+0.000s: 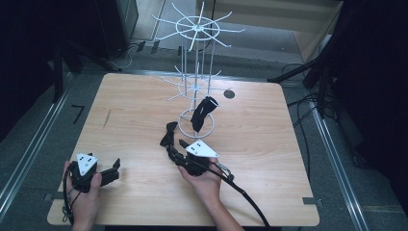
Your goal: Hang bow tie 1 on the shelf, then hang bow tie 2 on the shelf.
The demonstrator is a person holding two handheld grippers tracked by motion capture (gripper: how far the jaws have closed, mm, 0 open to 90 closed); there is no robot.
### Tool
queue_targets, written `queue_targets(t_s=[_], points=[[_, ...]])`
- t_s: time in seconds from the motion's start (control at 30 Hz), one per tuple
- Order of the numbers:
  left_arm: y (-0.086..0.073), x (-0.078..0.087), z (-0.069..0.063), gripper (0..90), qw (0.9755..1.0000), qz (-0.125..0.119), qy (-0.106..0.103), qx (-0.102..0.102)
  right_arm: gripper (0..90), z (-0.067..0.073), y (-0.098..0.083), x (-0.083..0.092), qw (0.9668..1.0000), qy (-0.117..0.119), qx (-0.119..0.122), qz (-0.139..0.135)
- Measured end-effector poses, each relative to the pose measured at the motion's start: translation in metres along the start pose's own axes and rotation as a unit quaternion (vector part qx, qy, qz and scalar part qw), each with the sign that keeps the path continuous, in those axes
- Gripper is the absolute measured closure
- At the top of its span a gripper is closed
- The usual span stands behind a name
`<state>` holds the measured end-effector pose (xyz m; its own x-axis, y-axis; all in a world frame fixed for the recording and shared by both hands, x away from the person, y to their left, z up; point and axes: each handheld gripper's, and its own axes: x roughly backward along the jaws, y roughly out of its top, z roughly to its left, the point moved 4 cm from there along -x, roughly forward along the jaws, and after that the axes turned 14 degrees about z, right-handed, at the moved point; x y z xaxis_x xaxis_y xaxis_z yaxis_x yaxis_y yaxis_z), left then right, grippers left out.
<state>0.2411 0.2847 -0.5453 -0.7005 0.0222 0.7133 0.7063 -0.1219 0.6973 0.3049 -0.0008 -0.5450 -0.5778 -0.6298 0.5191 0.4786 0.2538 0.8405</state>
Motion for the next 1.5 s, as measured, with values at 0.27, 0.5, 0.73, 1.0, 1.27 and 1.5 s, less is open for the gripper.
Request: queue_targets(t_s=[0.27,0.5,0.73,1.0,1.27,1.5], points=[[-0.001,0.002,0.001,7.7,1.0000,-0.002,-0.008,0.003,61.2,0.001,-0.002,-0.006,0.9999,0.004,-0.006,0.013],[-0.002,0.003,0.001,7.7,0.9999,-0.004,-0.010,0.005,64.4,0.000,-0.002,-0.008,0.9993,0.004,-0.027,0.024],[-0.002,0.002,0.001,7.7,1.0000,-0.003,-0.009,0.003,69.6,-0.003,-0.004,-0.010,0.9973,0.008,-0.052,0.051],[-0.002,0.002,0.000,7.7,1.0000,0.000,-0.009,0.000,85.5,-0.006,-0.008,-0.012,0.9926,0.005,-0.067,0.101],[-0.002,0.002,0.000,8.2,1.0000,0.001,-0.009,-0.002,90.0,-0.006,-0.011,-0.011,0.9909,0.004,-0.070,0.115],[-0.002,0.002,0.000,8.2,1.0000,0.001,-0.009,-0.002,90.0,-0.006,-0.010,-0.009,0.9930,0.004,-0.063,0.100]])
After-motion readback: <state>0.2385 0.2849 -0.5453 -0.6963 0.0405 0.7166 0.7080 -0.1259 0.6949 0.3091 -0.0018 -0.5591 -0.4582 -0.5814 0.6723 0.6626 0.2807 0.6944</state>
